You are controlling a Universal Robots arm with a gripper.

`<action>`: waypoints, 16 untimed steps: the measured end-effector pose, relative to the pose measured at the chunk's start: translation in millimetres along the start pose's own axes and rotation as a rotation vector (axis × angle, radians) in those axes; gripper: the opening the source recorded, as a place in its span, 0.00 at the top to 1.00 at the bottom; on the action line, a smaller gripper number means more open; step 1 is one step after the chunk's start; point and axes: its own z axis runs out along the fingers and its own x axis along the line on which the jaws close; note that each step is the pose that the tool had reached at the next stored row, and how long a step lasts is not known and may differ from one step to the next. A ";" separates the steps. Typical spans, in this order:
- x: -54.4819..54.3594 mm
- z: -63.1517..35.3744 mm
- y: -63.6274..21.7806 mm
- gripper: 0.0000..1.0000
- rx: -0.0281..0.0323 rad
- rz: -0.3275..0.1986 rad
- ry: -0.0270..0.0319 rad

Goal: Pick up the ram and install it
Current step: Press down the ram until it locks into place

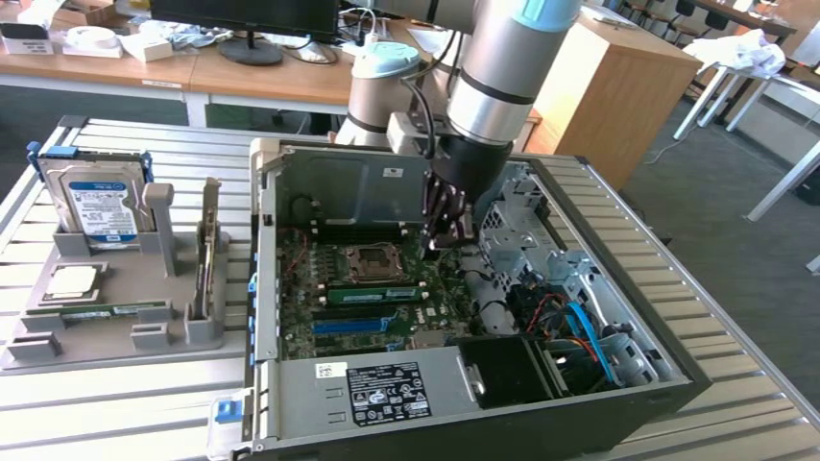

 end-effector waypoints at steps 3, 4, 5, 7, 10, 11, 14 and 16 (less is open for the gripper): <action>0.0 3.7 -0.2 0.90 -0.0001 0.000 0.0062; -0.1 4.8 -0.2 0.90 -0.0001 0.000 0.0080; -0.1 6.0 -0.3 0.90 -0.0001 0.001 0.0096; -0.2 8.6 -0.5 0.90 -0.0001 0.001 0.0129; -0.2 12.2 -0.7 0.90 -0.0001 0.001 0.0170; -0.3 13.4 -0.7 0.90 -0.0001 0.001 0.0181; -0.3 17.1 -1.0 0.90 -0.0001 0.001 0.0218; -0.4 19.6 -1.1 0.90 -0.0001 0.001 0.0243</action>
